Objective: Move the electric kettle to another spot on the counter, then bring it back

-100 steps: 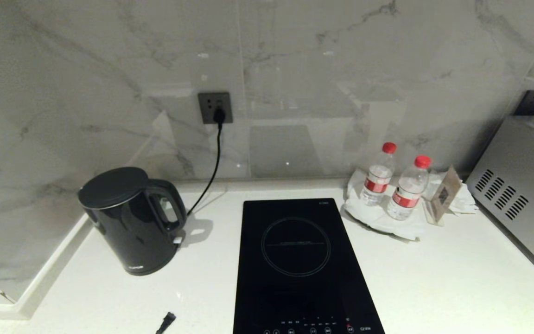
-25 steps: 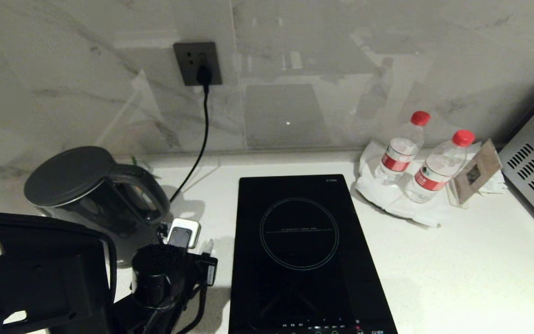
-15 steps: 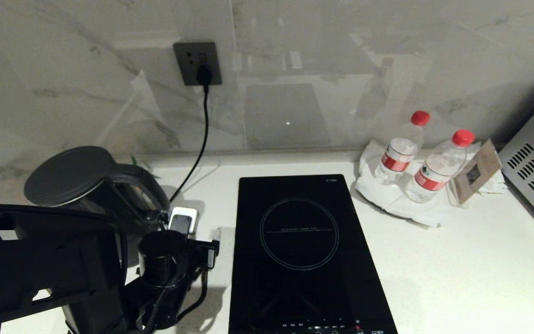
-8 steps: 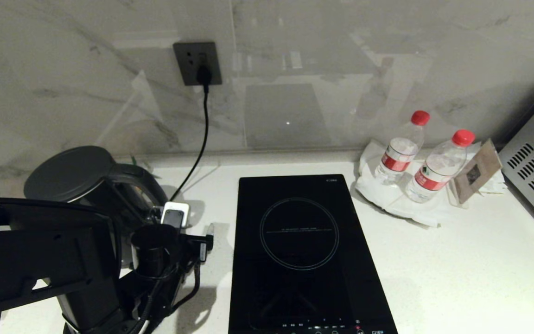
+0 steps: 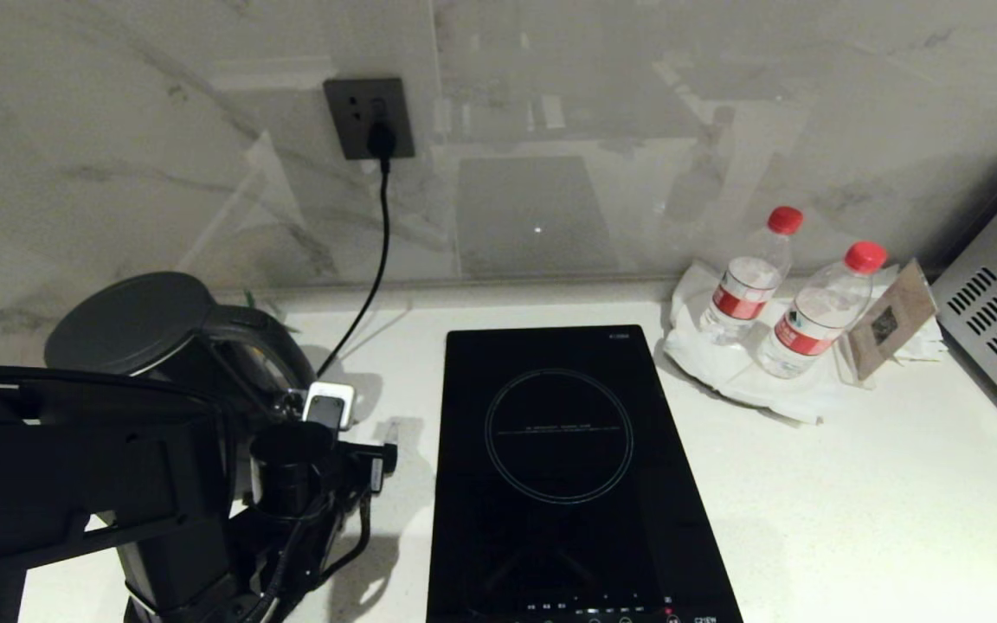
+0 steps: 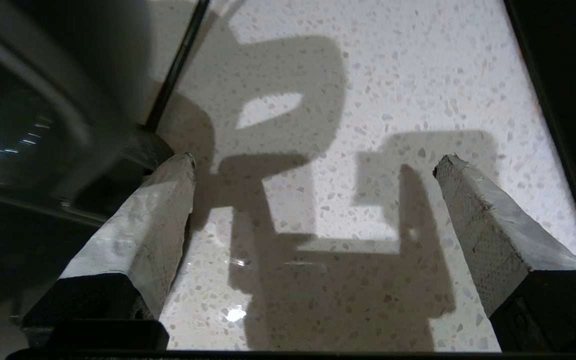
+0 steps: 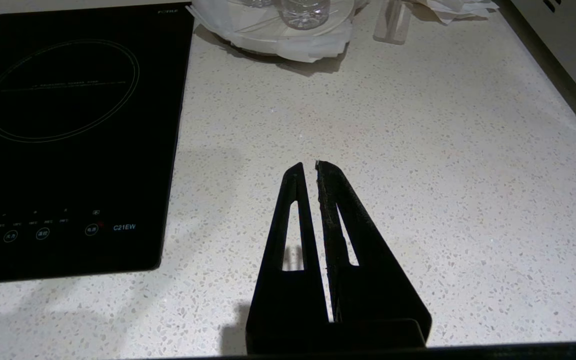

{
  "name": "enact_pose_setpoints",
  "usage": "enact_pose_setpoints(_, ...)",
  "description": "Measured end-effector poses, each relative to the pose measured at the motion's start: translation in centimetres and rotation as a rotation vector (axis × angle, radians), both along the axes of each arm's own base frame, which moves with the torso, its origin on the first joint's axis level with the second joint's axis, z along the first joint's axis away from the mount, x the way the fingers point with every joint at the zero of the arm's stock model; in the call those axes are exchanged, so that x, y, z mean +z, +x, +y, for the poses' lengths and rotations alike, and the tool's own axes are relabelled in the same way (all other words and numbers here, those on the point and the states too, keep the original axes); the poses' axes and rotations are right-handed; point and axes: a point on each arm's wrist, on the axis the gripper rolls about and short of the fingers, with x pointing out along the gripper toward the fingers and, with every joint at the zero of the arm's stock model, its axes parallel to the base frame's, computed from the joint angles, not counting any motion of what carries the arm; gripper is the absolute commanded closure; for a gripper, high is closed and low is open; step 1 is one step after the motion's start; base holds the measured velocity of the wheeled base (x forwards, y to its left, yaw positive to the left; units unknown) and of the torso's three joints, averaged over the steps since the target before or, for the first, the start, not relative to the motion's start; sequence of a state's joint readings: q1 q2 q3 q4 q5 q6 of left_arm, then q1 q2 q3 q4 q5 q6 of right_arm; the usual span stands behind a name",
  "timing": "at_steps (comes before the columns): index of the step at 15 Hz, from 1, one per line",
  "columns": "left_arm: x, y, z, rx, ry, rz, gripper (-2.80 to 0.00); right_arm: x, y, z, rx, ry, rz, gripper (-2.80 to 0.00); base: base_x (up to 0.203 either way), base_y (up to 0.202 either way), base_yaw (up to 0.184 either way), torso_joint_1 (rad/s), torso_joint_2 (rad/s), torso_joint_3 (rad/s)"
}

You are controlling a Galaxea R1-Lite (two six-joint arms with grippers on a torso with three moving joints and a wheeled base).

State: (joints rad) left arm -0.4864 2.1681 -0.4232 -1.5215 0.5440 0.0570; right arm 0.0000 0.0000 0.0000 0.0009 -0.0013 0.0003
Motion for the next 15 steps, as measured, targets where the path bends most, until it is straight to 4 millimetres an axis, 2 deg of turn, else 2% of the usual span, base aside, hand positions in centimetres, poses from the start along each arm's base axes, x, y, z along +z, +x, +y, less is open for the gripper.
enact_pose_setpoints(9, -0.6, 0.4, 0.1, 0.008, 0.005, 0.011, -2.8, 0.0, 0.0, 0.0, 0.0, 0.0, 0.0, 0.0, 0.0, 0.0, 0.0, 0.0, 0.0, 0.0)
enact_pose_setpoints(15, 0.7, 0.1, 0.1, 0.003, -0.012, -0.022, -2.8, 0.0, 0.0, 0.0, 0.0, 0.0, 0.0, 0.0, 0.0, 0.0, 0.0, 0.0, 0.0, 0.0)
